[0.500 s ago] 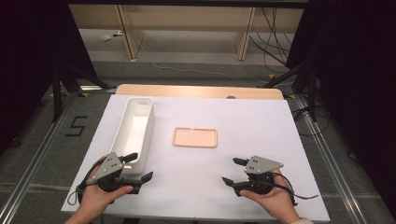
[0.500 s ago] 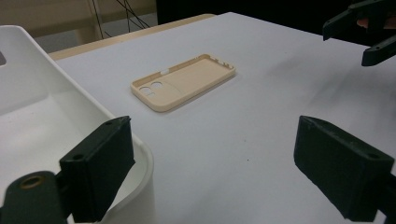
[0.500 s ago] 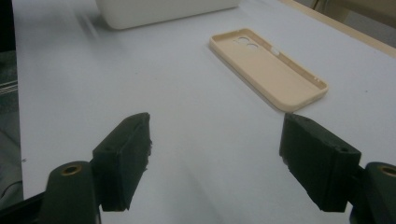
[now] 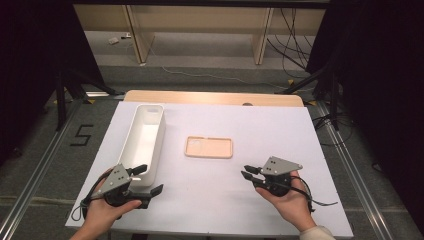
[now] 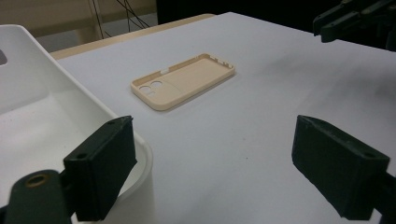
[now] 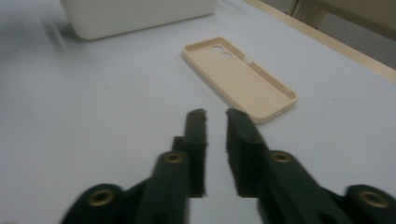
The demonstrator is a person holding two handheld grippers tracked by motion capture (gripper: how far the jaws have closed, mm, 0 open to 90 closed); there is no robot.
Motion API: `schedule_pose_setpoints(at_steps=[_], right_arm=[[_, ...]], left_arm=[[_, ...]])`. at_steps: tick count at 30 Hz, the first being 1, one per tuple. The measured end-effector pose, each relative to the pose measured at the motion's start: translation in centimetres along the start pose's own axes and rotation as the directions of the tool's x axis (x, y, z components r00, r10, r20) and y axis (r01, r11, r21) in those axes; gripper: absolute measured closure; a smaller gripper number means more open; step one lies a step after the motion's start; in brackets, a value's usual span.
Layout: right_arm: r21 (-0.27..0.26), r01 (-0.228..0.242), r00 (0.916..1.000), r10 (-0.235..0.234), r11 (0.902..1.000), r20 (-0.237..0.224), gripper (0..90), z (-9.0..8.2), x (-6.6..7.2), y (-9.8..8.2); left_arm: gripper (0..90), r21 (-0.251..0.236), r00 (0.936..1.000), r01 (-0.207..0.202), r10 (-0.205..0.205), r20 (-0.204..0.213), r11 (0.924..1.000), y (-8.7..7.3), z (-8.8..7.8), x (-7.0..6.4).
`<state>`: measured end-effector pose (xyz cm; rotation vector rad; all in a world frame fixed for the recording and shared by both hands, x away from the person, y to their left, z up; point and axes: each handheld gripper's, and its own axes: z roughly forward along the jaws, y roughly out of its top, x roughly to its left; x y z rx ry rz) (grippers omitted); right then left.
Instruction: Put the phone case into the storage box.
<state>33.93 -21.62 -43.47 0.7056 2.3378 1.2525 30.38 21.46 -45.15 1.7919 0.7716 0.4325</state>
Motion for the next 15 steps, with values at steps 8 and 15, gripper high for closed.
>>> schedule_pose_setpoints(at_steps=[8,15], right_arm=[[0.072,0.013,0.9998,-0.014,0.9973,0.014,90.0,2.9,-0.6,1.6],[0.124,0.007,0.9998,-0.009,0.9923,0.018,90.0,5.8,-1.4,2.6]], left_arm=[[14.7,0.006,0.9998,-0.021,0.021,-0.002,0.9998,0.1,0.1,-0.2],[14.8,0.009,1.0000,-0.003,0.003,0.004,1.0000,0.0,0.2,-0.1]])
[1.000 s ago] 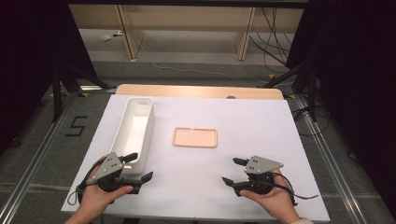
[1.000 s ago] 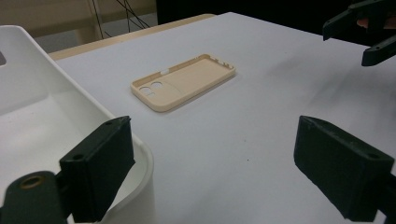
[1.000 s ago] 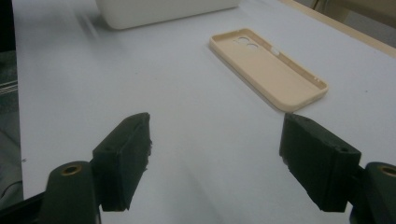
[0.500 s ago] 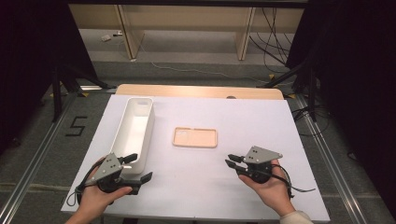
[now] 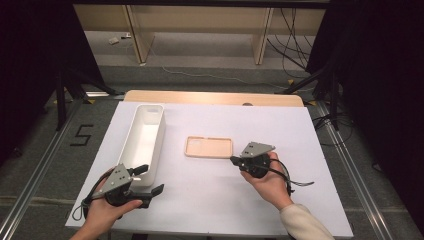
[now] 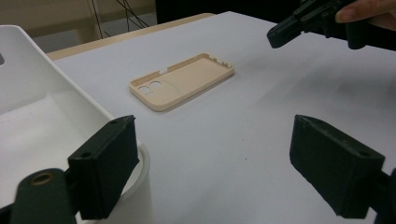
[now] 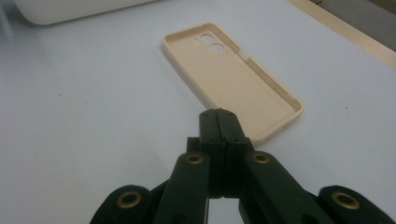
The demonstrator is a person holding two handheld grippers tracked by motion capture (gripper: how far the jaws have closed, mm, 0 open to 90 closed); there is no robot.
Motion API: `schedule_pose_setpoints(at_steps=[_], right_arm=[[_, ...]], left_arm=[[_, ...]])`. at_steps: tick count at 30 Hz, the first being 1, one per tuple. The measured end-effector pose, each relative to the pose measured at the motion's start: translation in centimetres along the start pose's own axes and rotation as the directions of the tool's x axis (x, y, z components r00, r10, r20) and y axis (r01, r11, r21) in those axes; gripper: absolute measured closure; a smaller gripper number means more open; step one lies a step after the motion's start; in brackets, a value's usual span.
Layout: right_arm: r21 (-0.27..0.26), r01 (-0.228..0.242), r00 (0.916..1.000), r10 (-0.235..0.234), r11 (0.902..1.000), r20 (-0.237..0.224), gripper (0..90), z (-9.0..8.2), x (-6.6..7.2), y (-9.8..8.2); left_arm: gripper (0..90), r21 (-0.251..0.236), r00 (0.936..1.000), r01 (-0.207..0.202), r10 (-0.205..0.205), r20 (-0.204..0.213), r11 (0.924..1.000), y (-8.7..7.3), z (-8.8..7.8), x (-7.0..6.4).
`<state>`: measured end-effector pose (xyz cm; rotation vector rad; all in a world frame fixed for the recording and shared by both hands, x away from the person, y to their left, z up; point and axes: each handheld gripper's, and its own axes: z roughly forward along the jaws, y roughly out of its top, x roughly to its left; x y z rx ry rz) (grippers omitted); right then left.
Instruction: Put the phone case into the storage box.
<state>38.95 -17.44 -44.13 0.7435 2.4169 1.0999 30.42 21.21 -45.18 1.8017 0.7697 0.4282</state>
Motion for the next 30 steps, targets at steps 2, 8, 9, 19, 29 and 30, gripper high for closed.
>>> schedule_pose_setpoints(at_steps=[2,8,9,19,29,30], right_arm=[[0.014,0.005,0.9999,-0.005,0.9999,0.009,90.0,1.1,-0.6,0.4],[0.063,-0.014,0.9992,0.012,0.9979,0.037,90.0,3.3,-1.9,1.2],[0.064,-0.015,0.9989,0.012,0.9978,0.045,90.0,3.7,-2.2,1.3],[0.130,-0.028,0.9978,0.020,0.9911,0.062,90.0,6.7,-3.3,1.2],[0.183,-0.033,0.9984,0.024,0.9825,0.050,90.0,7.5,-3.4,0.9],[0.171,-0.034,0.9976,0.024,0.9847,0.065,90.0,7.7,-3.3,0.9]], left_arm=[[14.8,-0.001,0.9999,-0.011,0.011,0.000,0.9999,0.0,0.0,0.0],[14.9,-0.003,1.0000,-0.003,0.003,0.000,1.0000,0.0,-0.1,0.0],[14.8,-0.003,1.0000,-0.005,0.005,0.002,1.0000,0.0,-0.1,0.0],[14.9,-0.003,0.9999,-0.010,0.010,0.008,0.9999,0.0,-0.1,0.0],[14.9,-0.004,0.9999,-0.011,0.012,0.008,0.9999,0.0,-0.1,0.0],[14.8,-0.004,0.9999,-0.012,0.012,0.008,0.9999,0.0,-0.1,0.0]])
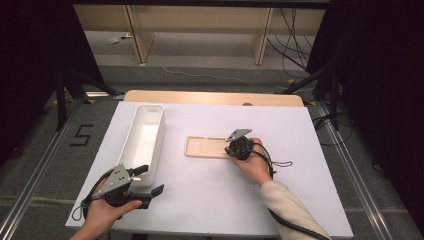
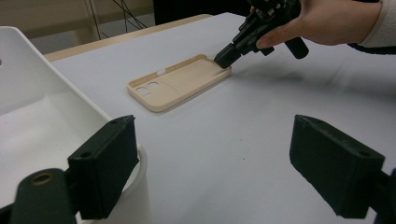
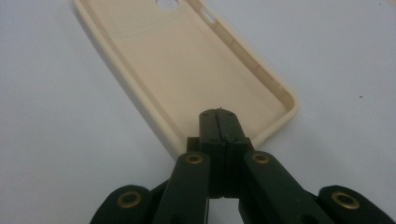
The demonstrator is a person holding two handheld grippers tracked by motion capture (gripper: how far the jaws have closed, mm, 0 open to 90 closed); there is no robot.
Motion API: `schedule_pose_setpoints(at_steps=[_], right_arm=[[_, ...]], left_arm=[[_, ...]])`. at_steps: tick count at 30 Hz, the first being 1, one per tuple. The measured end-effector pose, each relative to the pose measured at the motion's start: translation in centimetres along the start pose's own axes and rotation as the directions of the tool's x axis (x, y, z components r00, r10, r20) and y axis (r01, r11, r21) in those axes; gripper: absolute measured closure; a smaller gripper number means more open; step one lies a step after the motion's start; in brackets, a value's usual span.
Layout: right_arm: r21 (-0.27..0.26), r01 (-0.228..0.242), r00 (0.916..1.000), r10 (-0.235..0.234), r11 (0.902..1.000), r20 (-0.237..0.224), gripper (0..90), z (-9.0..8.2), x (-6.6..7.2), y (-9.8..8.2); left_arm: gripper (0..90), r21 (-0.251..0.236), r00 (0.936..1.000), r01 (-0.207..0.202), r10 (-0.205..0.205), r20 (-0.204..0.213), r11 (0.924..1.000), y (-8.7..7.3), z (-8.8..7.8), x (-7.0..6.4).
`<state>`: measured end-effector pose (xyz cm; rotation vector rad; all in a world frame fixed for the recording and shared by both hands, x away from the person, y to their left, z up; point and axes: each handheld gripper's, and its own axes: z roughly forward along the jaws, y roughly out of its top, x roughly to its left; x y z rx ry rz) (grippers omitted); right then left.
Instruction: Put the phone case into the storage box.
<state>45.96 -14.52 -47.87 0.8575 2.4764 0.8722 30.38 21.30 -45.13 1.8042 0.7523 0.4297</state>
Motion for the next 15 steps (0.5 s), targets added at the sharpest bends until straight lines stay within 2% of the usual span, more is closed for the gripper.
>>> schedule_pose_setpoints(at_steps=[1,3,4,9,11,15], right_arm=[[0.008,0.014,0.9999,-0.013,0.9999,-0.009,90.0,-0.01,-0.02,-0.03],[0.027,0.000,0.9997,0.001,0.9996,-0.025,90.0,-0.09,0.13,0.08],[0.012,0.004,0.9999,-0.004,0.9999,-0.014,90.0,0.09,0.21,0.05],[0.008,0.012,0.9998,-0.012,0.9999,-0.018,90.0,0.06,0.18,0.15],[0.032,0.001,0.9989,0.001,0.9995,-0.047,90.0,-0.19,0.33,0.31],[0.029,-0.008,0.9983,0.010,0.9996,-0.057,90.0,-0.22,0.51,0.44]], left_arm=[[14.9,0.000,1.0000,0.000,0.000,0.000,1.0000,0.00,0.00,0.00],[14.9,0.001,1.0000,-0.001,0.001,0.000,1.0000,-0.01,0.00,-0.01],[14.9,0.001,1.0000,-0.001,0.001,0.000,1.0000,-0.01,0.00,-0.01],[14.8,-0.004,1.0000,0.000,0.000,0.004,1.0000,-0.02,0.04,-0.01],[14.8,-0.003,1.0000,0.000,0.000,0.004,1.0000,-0.02,0.03,0.00],[14.8,0.001,1.0000,-0.001,0.001,0.001,1.0000,-0.01,-0.01,0.01]])
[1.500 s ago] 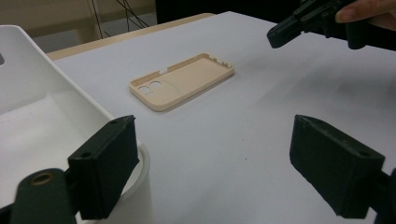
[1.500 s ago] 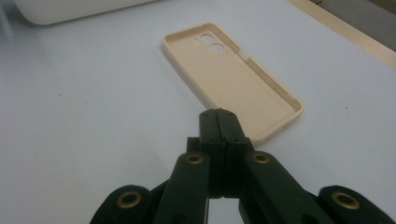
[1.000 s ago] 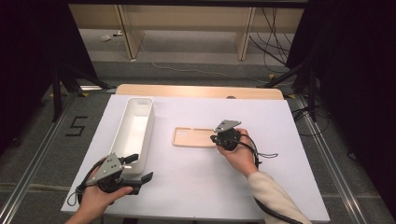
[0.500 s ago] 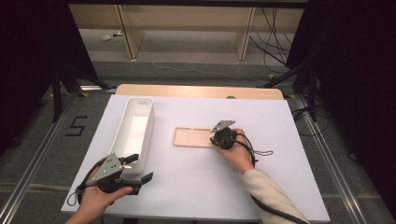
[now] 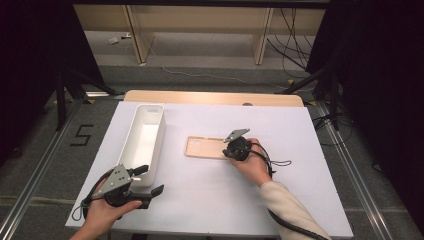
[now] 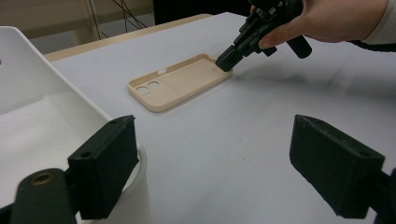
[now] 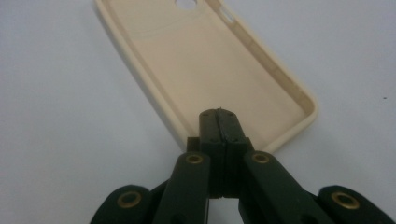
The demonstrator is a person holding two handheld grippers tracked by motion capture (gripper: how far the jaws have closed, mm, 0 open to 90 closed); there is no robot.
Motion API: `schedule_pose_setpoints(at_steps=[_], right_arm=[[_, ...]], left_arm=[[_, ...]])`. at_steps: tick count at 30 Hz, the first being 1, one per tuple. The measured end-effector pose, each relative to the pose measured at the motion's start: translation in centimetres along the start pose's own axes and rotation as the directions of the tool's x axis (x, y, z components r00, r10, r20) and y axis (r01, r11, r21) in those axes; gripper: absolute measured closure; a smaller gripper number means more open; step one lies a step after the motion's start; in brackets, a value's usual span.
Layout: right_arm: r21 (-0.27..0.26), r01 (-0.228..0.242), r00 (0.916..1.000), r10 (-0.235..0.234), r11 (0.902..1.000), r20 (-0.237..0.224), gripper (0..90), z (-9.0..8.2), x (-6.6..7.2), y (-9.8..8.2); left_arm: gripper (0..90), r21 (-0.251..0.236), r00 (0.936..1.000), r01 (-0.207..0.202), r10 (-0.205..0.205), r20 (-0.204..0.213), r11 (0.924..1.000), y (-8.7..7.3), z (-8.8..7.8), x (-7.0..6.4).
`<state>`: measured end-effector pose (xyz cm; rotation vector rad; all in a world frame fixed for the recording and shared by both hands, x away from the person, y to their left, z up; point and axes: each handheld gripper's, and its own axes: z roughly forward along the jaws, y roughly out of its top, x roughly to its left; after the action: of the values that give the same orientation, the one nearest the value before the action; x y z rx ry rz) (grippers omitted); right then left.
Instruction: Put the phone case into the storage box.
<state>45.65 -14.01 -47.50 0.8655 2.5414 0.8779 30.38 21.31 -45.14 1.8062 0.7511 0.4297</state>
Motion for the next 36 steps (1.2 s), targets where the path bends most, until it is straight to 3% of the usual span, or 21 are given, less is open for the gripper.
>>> schedule_pose_setpoints(at_steps=[3,9,21,26,28,29,31,32,36], right_arm=[[-0.006,0.017,0.9999,-0.017,0.9998,0.000,90.0,0.06,-0.06,0.05],[0.012,-0.010,0.9993,0.011,0.9999,-0.036,90.0,-0.02,0.46,0.28],[-0.001,-0.021,0.9994,0.021,0.9998,-0.026,90.0,-0.06,0.31,0.39],[0.011,-0.017,0.9998,0.017,0.9998,-0.009,90.0,0.10,0.07,0.14],[0.019,-0.029,0.9995,0.029,0.9994,-0.014,90.0,0.10,0.18,0.16],[0.037,-0.006,0.9998,0.007,0.9993,-0.018,90.0,0.14,0.14,0.22],[0.045,-0.005,0.9996,0.006,0.9990,-0.027,90.0,0.25,0.32,0.25],[0.064,-0.026,0.9990,0.028,0.9976,-0.036,90.0,0.14,0.49,0.30],[0.058,-0.014,0.9989,0.017,0.9982,-0.044,90.0,0.42,0.81,0.37]], left_arm=[[14.9,0.000,1.0000,0.000,0.000,-0.001,1.0000,-0.01,0.01,0.00],[14.9,0.000,1.0000,0.001,-0.001,0.000,1.0000,0.00,0.00,-0.01],[14.9,-0.006,1.0000,0.003,-0.003,0.006,1.0000,0.00,0.02,0.01],[14.9,-0.001,1.0000,0.002,-0.002,0.000,1.0000,0.01,0.01,-0.01],[14.9,-0.002,1.0000,0.002,-0.002,0.000,1.0000,0.01,0.01,-0.01],[14.9,-0.001,1.0000,0.002,-0.002,0.000,1.0000,0.01,0.01,-0.02],[14.9,-0.005,1.0000,0.003,-0.003,0.005,1.0000,0.00,0.03,0.01],[14.9,-0.005,1.0000,0.002,-0.002,0.005,1.0000,0.00,0.02,0.01],[14.9,-0.007,1.0000,0.004,-0.004,0.007,1.0000,0.00,0.03,0.01]])
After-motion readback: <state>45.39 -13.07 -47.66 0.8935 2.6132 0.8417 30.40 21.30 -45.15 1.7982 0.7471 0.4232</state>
